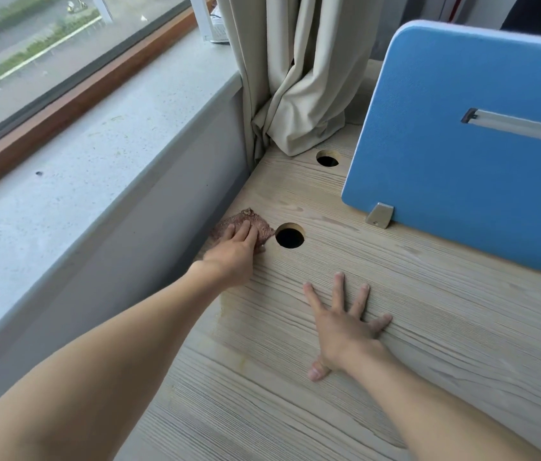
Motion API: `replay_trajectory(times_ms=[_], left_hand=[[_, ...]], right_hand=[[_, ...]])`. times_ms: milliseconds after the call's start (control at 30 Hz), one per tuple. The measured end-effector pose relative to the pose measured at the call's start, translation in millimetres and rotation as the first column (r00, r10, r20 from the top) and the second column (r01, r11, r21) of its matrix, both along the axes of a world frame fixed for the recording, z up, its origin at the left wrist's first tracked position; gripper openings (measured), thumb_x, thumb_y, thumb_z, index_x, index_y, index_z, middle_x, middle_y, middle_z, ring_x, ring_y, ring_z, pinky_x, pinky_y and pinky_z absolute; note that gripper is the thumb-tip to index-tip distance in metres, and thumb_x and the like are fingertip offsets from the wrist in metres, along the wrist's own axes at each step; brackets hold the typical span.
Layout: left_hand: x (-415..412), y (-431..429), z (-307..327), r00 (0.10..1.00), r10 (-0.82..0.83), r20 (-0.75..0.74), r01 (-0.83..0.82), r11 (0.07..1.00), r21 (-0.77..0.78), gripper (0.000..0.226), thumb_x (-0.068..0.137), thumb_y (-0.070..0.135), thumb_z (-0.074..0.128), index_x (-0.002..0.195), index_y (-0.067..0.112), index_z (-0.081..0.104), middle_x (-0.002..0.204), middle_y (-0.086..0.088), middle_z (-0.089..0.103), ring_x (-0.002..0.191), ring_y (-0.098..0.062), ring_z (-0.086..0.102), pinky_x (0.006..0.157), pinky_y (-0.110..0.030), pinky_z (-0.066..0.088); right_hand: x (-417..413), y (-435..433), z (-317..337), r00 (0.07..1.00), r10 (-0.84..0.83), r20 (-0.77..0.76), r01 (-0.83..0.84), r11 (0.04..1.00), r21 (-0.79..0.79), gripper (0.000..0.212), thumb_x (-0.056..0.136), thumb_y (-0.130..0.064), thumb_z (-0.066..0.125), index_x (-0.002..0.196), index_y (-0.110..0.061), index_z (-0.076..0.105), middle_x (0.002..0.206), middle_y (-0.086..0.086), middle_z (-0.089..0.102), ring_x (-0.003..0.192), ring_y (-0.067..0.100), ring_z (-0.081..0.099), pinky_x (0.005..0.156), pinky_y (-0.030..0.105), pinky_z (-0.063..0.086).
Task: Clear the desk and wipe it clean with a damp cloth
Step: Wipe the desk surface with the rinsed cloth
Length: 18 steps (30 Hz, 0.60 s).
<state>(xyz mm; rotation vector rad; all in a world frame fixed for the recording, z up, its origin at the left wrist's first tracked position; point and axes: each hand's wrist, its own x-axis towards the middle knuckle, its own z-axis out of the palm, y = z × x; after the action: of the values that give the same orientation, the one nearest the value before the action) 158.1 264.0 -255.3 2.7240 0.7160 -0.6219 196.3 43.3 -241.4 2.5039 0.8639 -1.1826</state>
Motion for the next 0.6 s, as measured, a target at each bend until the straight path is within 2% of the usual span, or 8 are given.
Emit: replay_trajectory(times_ms=[67, 233, 333, 433, 600], left_hand=[[1, -14, 1, 1.000, -0.003, 0.012, 0.003, 1.000, 0.012, 0.085, 0.087, -0.003, 0.033, 0.159, 0.020, -0.004, 0.166, 0.003, -0.012, 0.153, -0.028, -0.007, 0.124, -0.046, 0.011], [-26, -41, -3, 0.977, -0.205, 0.061, 0.204, 0.979, 0.009, 0.087, 0.086, -0.001, 0.037, 0.160, 0.024, -0.003, 0.166, 0.006, -0.011, 0.153, -0.021, -0.010, 0.125, -0.039, 0.004], [-15, -30, 0, 0.986, -0.157, 0.061, 0.159, 0.987, -0.029, 0.086, 0.086, -0.004, 0.035, 0.160, 0.024, 0.000, 0.167, 0.006, -0.008, 0.153, -0.021, -0.006, 0.124, -0.034, 0.005], [-14, -49, 0, 0.993, -0.092, 0.071, 0.092, 0.996, 0.001, 0.084, 0.088, 0.000, 0.038, 0.160, 0.020, -0.002, 0.167, 0.002, -0.010, 0.153, -0.026, -0.008, 0.125, -0.041, 0.006], [-39, -56, -4, 0.985, -0.158, 0.071, 0.159, 0.987, -0.006, 0.086, 0.087, -0.002, 0.035, 0.159, 0.024, -0.004, 0.166, 0.006, -0.011, 0.153, -0.022, -0.010, 0.125, -0.038, 0.006]], right_hand=[[0, -1, -1, 1.000, -0.001, -0.004, 0.001, 1.000, 0.000, 0.147, 0.067, -0.047, 0.089, 0.145, -0.045, -0.036, 0.147, 0.016, -0.052, 0.137, 0.058, -0.034, 0.102, 0.086, 0.007], [1, 0, -1, 1.000, -0.014, -0.008, 0.014, 1.000, 0.004, 0.147, 0.067, -0.046, 0.090, 0.145, -0.047, -0.035, 0.146, 0.014, -0.053, 0.137, 0.057, -0.035, 0.101, 0.086, 0.007], [1, 0, -3, 1.000, -0.009, 0.009, 0.009, 1.000, -0.001, 0.149, 0.064, -0.048, 0.091, 0.145, -0.047, -0.034, 0.145, 0.014, -0.054, 0.137, 0.057, -0.035, 0.101, 0.086, 0.006], [1, 1, -2, 1.000, -0.023, 0.003, 0.023, 1.000, 0.002, 0.149, 0.064, -0.048, 0.091, 0.145, -0.049, -0.034, 0.145, 0.013, -0.055, 0.137, 0.056, -0.035, 0.101, 0.086, 0.005], [0, 0, -1, 1.000, -0.025, 0.008, 0.025, 1.000, 0.013, 0.149, 0.063, -0.048, 0.091, 0.145, -0.048, -0.034, 0.146, 0.013, -0.054, 0.137, 0.056, -0.035, 0.101, 0.087, 0.005]])
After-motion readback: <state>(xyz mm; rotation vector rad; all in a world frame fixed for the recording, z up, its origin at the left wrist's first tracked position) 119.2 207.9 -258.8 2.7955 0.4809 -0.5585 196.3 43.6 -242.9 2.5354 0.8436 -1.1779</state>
